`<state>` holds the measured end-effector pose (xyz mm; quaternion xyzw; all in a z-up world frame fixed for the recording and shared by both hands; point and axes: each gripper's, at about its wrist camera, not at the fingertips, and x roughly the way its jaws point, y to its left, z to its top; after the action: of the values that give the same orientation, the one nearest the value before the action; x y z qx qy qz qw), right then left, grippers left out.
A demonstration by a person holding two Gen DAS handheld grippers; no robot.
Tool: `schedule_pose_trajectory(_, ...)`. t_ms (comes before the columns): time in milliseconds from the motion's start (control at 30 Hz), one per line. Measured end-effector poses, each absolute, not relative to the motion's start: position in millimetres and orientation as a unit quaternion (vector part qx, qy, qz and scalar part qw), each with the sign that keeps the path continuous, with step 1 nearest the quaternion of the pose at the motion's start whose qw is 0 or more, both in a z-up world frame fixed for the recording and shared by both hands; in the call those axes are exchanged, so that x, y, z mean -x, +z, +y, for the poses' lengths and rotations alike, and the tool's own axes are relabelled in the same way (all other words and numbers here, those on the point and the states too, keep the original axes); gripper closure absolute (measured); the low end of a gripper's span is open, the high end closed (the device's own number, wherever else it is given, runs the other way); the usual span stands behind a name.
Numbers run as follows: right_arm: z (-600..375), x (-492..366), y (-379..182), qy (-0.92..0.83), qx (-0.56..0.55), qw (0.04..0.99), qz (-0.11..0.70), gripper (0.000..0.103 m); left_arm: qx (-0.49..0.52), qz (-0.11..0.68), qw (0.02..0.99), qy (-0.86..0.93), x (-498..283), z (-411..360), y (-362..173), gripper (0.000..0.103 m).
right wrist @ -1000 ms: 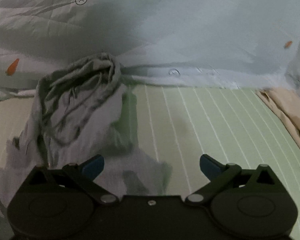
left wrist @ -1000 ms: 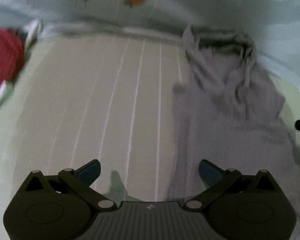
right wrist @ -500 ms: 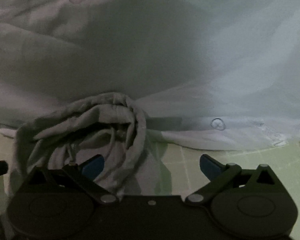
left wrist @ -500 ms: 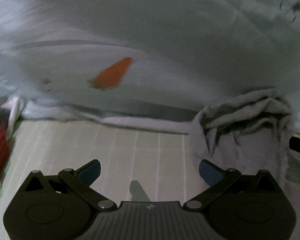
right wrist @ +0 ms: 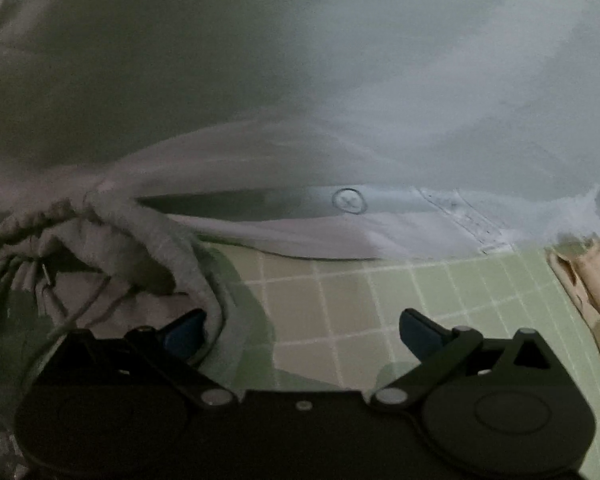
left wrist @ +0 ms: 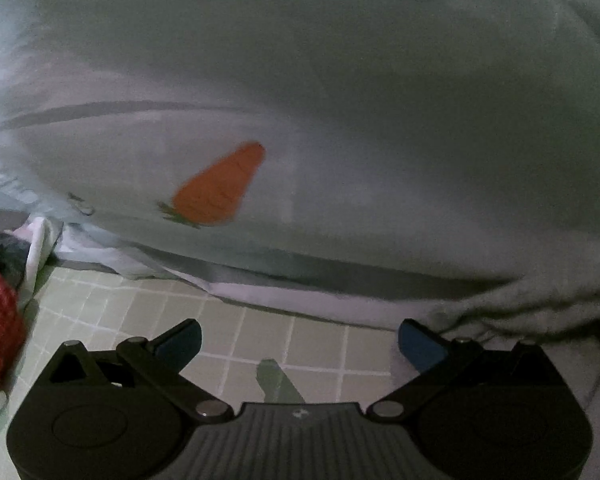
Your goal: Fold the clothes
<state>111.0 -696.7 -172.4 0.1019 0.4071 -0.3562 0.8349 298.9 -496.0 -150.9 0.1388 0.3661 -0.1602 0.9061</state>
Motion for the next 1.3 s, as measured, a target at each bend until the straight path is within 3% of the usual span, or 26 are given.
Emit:
schedule_pose_trajectory(200,-693.1,-114.5,-175.3,-0.357,-0.092,0.835,0.408,0.0,-0.152,0.363,0.886,-0.246,-288.8,-510.6,-146.5,0.0)
schedule_pose_trajectory(400,-699.2,-116.0,-178.0,-0.359,-0.085,0.836,0.405,0.0,-0.246,0.363,0.884,-0.163,-303.4,-527.1,-173.1,0.0)
schedule_pose_trajectory(567,-702.8,-105.0,-177.8,-0.371,-0.09,0.834,0.399,0.0,-0.204,0.396,0.883,-0.149,-321.1,-510.3,-176.2,0.0)
schedule_pose_trajectory(1067,-645.5,-18.5,-107.5,-0.402,-0.044,0.877,0.26,0.0,-0.095,0.296,0.939,-0.144,-240.8,-449.0,-71.0,0.0)
schedule_pose_trajectory(1300,-612.2,40.0,-85.4,-0.411,-0.039,0.882,0.226,0.0,-0.112,0.237,0.951,-0.166,-172.1,-409.2,-37.6,0.0)
